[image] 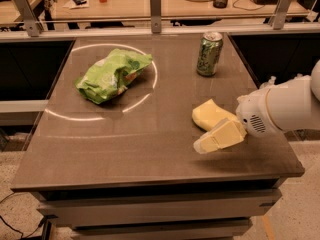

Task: Move sponge near green rice chip bag

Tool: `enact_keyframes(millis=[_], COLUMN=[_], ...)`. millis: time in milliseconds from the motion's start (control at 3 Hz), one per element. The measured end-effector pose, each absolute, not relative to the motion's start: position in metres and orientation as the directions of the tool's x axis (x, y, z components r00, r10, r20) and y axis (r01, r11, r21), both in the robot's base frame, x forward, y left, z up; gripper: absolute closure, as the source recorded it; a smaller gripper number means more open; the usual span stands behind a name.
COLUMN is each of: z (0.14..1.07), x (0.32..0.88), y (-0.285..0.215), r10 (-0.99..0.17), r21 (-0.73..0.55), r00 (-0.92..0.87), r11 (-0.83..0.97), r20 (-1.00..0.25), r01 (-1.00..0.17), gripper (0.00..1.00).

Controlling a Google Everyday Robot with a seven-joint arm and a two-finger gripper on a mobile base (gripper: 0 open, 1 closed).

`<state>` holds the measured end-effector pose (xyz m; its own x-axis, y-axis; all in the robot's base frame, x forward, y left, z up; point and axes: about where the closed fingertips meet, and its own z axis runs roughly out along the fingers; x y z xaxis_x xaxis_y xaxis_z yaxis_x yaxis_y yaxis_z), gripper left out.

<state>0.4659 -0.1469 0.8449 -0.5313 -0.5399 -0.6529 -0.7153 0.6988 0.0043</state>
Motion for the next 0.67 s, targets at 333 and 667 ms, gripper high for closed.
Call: enact_keyframes(millis=[333,667], z=[0.8322,0.8264], x=[0.4807,0.486], y=[-0.1382,-0.1382], r10=[-0.548,-0.551], r21=[-0.031,-0.033], r00=[-0.464,-0.458], r11=[0.669,0.663], r20=[-0.696,-0.698], r01=[-0.743,-0.748], gripper=[0.0,0.0])
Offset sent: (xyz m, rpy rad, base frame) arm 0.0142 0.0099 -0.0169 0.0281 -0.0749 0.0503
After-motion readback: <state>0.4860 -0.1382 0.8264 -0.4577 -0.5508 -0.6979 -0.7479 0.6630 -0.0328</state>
